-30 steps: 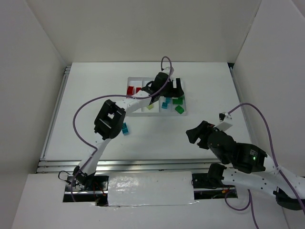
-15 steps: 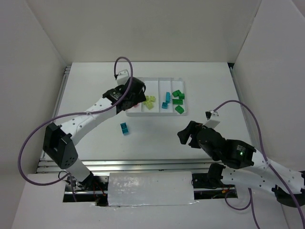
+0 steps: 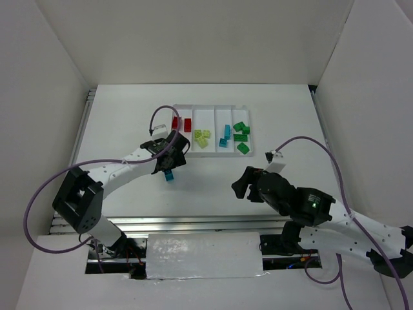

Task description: Sort the legos into containers by color

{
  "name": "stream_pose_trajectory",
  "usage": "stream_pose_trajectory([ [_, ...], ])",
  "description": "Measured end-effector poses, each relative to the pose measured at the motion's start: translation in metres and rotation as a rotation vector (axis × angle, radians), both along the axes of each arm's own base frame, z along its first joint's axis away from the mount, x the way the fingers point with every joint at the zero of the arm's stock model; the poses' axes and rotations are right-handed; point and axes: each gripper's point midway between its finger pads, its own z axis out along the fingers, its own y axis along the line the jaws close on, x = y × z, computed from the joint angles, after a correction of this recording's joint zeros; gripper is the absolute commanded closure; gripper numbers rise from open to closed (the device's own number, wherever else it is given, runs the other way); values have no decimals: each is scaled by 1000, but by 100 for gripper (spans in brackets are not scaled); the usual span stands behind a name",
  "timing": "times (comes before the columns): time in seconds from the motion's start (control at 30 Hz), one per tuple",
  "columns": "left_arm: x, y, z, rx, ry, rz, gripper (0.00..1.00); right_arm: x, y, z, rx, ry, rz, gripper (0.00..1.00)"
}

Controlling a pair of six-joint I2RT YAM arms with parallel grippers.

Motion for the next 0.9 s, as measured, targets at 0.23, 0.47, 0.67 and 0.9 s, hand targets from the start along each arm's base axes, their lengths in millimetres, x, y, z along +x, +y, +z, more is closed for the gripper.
stream_pose_trajectory([
  [0.23,11,0,-27,-15,31,26,16,0,3,-2,-5,5,12,22],
  [0.47,5,-1,-61,-5,99,37,40,0,3,-1,-8,1,16,22],
  [0.67,2,-3,-63,-29,101,31,100,0,3,-1,-9,-1,15,21],
  [0.9,7,-37,-7,-186,-43,-131,94,3,-4,6,5,-32,-9,19],
])
